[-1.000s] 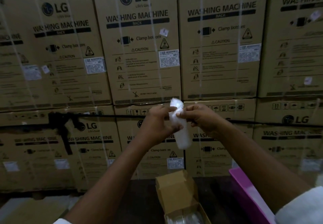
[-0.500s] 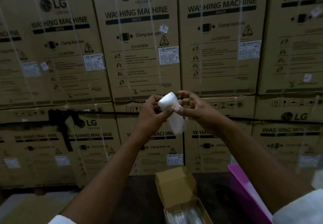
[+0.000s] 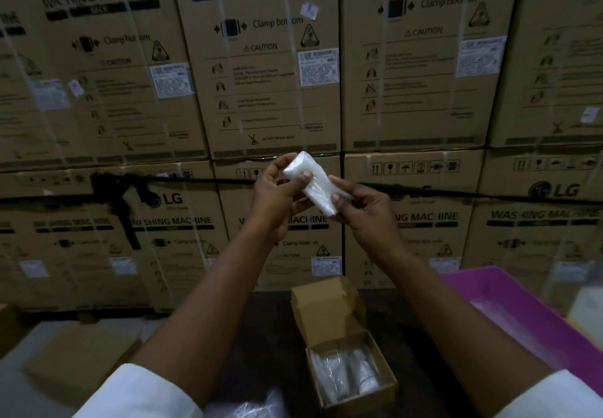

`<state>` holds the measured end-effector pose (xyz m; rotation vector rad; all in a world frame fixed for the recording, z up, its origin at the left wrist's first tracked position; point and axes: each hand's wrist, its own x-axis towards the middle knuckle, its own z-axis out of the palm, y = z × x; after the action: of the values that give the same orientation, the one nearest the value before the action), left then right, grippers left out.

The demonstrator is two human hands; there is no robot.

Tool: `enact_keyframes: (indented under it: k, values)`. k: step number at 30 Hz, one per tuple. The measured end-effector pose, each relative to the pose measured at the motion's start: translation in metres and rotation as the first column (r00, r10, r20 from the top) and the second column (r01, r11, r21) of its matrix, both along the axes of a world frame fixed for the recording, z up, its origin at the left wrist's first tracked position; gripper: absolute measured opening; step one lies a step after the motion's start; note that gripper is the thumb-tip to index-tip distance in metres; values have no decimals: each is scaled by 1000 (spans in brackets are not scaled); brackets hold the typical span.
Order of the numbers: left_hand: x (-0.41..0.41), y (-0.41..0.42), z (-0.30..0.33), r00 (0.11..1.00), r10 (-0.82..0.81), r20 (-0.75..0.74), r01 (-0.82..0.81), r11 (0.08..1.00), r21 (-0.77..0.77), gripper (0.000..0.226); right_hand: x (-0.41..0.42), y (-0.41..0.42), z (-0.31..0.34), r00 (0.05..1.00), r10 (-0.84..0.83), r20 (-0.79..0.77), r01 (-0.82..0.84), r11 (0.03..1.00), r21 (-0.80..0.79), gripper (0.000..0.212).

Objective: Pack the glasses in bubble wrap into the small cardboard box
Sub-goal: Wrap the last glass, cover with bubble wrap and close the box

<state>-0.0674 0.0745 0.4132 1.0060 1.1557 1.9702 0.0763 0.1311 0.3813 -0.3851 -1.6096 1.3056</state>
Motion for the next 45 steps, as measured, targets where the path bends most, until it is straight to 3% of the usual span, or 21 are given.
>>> enact_keyframes:
  k: [6,18,26,31,34,36,38,41,43,45]
  values:
    - [-5,6,-29,1000,-12,2,12,996,-87,37,-2,-3,-36,998,-41,-39,31,973,-230,26]
    - [18,8,-130,996,86,28,-76,961,-265,33,15,-20,-123,996,-88,32,92,860,-502,16]
    - [27,6,-173,997,19,75,11,925,-380,34,30,-30,-177,977,-128,173,198,850,-489,25]
    - [27,9,-197,999,-34,5,33,894,-447,27,39,-31,-198,927,-202,315,318,868,-380,30]
    - [20,12,-212,969,-119,-218,-17,844,-536,32,45,-29,-217,858,-273,435,393,894,-214,26]
    - [15,15,-222,876,-202,-439,-95,819,-566,39,51,-30,-230,803,-340,489,412,910,-43,22]
    - [10,19,-233,699,-291,-653,-187,807,-559,46,56,-31,-245,763,-404,504,379,912,157,18]
    - [9,27,-250,503,-402,-765,-212,801,-560,38,60,-32,-261,672,-467,575,277,878,389,19]
    - [11,34,-263,473,-400,-785,-211,813,-542,28,61,-32,-269,605,-479,636,208,866,455,21]
    - [13,41,-275,498,-402,-769,-219,799,-560,21,60,-34,-274,554,-477,682,164,866,473,21]
